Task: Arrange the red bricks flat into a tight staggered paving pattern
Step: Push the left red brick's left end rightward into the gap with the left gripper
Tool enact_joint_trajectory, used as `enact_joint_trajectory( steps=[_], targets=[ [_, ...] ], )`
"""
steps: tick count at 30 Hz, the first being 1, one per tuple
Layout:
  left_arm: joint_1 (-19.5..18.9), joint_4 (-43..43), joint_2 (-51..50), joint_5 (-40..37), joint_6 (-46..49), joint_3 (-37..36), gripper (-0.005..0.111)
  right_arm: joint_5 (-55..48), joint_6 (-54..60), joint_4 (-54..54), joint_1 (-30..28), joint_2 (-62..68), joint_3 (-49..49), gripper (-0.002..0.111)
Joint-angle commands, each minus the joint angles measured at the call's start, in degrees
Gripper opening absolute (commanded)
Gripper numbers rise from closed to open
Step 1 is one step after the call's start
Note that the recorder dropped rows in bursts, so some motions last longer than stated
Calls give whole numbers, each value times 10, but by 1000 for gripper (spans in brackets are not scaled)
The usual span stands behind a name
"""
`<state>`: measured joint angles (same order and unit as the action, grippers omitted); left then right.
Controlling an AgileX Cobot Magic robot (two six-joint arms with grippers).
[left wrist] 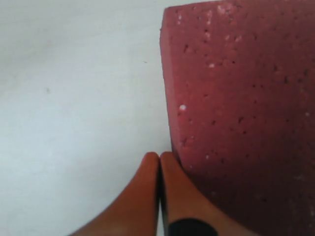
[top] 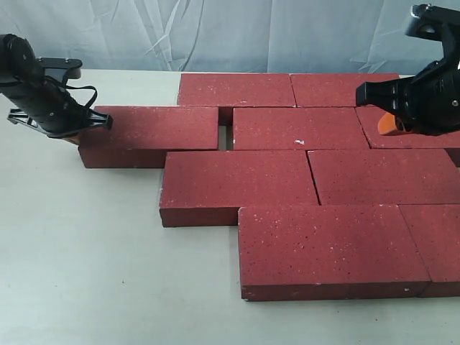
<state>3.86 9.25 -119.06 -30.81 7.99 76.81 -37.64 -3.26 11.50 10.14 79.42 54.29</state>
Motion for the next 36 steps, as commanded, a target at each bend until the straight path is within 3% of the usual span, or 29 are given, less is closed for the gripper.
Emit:
enact_joint_trajectory(
  steps=[1,22,36],
  targets=[
    [16,12,2,8,1,3,0,6,2,0,-3,2,-3,-1],
    [23,22,2,-1,1,3,0,6,2,0,-3,2,-3,-1],
    [7,-28,62,-106,-49,3,0,-10,2,-4,-3,2,-3,-1]
  ],
)
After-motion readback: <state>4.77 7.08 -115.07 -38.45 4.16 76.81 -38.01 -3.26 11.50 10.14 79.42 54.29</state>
